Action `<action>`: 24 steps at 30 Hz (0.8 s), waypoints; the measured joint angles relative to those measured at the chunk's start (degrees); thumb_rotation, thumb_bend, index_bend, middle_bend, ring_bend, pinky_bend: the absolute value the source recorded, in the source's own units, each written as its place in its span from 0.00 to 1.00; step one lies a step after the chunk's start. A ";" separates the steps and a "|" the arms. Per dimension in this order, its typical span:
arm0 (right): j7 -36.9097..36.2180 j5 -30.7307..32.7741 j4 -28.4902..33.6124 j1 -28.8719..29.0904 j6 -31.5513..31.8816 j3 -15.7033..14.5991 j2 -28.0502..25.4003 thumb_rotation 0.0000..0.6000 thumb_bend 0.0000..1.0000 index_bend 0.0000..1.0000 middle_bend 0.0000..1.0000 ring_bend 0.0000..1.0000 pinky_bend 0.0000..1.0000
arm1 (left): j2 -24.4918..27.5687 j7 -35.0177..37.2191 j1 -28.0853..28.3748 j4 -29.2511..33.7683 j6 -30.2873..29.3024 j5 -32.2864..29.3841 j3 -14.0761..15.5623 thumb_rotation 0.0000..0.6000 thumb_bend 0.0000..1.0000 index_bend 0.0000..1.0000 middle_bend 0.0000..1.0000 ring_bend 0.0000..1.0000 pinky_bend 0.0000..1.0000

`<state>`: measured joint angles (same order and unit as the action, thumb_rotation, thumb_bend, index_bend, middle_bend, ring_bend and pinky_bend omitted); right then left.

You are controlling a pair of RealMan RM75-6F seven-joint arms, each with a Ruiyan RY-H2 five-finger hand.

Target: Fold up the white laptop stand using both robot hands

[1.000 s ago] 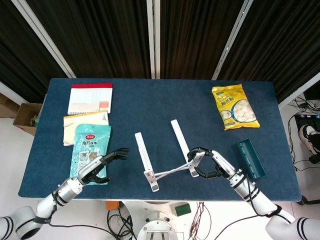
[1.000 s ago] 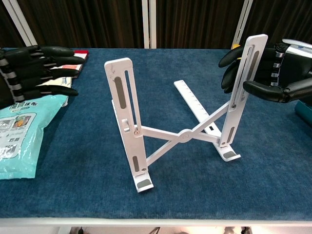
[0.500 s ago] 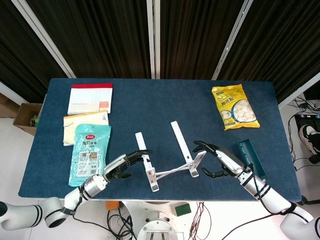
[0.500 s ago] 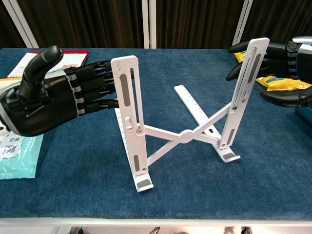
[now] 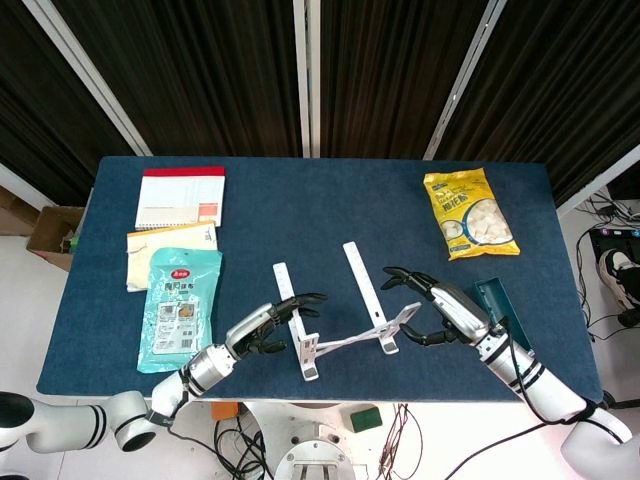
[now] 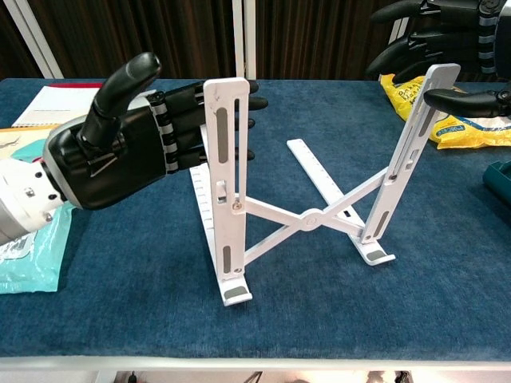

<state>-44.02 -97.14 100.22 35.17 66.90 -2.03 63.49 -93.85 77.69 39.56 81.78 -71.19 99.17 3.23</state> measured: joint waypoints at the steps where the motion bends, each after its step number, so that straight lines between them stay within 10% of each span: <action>1: -0.17 0.00 -0.12 0.00 -0.03 0.02 0.05 1.00 0.38 0.10 0.25 0.13 0.16 | 0.00 -0.76 0.05 -0.07 0.24 -0.55 -0.22 0.46 0.00 0.16 0.09 0.04 0.17; 24: -1.31 -2.37 -1.60 -0.37 0.81 -0.79 1.46 1.00 0.38 0.10 0.25 0.13 0.16 | 8.79 -19.04 -2.86 0.87 3.28 -8.68 -1.07 0.44 0.00 0.16 0.09 0.04 0.13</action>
<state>-45.33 -99.51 98.63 34.80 67.71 -2.82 64.95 -85.06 58.64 36.70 82.66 -67.90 90.49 2.16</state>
